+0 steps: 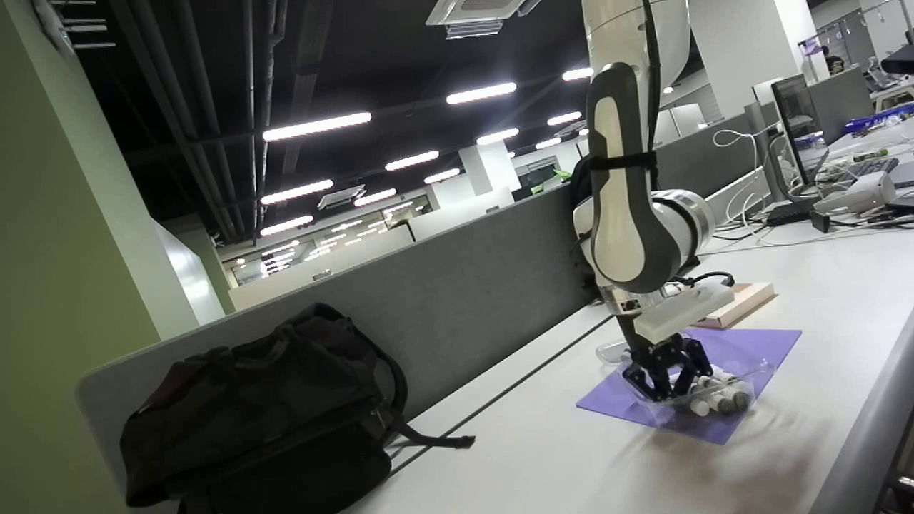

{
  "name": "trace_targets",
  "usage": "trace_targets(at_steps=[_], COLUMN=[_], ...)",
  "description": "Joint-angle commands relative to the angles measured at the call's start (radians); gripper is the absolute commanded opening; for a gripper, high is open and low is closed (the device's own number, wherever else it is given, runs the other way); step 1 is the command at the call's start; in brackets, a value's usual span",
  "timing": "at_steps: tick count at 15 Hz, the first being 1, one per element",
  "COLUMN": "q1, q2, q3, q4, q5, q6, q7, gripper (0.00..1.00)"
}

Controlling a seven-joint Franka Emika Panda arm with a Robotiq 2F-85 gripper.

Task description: Move a bottle from the container to the tray

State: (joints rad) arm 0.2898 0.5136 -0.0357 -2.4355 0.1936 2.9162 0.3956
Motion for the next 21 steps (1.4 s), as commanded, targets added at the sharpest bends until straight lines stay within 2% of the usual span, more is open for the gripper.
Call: trace_targets(at_steps=[1,3,4,8,14,18,19,20,21], q1=[-0.006,-0.014,-0.016,-0.004,0.036,0.035,0.037,0.042,0.039], q2=[-0.019,-0.025,-0.027,-0.045,-0.029,-0.023,-0.019,-0.019,-0.019], q3=[-0.006,-0.002,-0.003,-0.025,-0.099,-0.113,-0.117,-0.122,-0.118], q4=[-0.014,-0.012,-0.011,-0.011,0.001,0.005,0.001,0.001,0.000], q5=[-0.018,-0.019,-0.020,-0.052,-0.146,-0.172,-0.181,-0.189,-0.191], q6=[-0.028,-0.045,-0.052,-0.088,-0.096,-0.113,-0.098,-0.096,-0.095], q7=[0.005,-0.003,-0.005,0.003,0.033,0.027,0.023,0.028,0.026], gripper=[0.29,0.26,0.32,0.59,0.98,1.00,0.75,0.74,0.66])
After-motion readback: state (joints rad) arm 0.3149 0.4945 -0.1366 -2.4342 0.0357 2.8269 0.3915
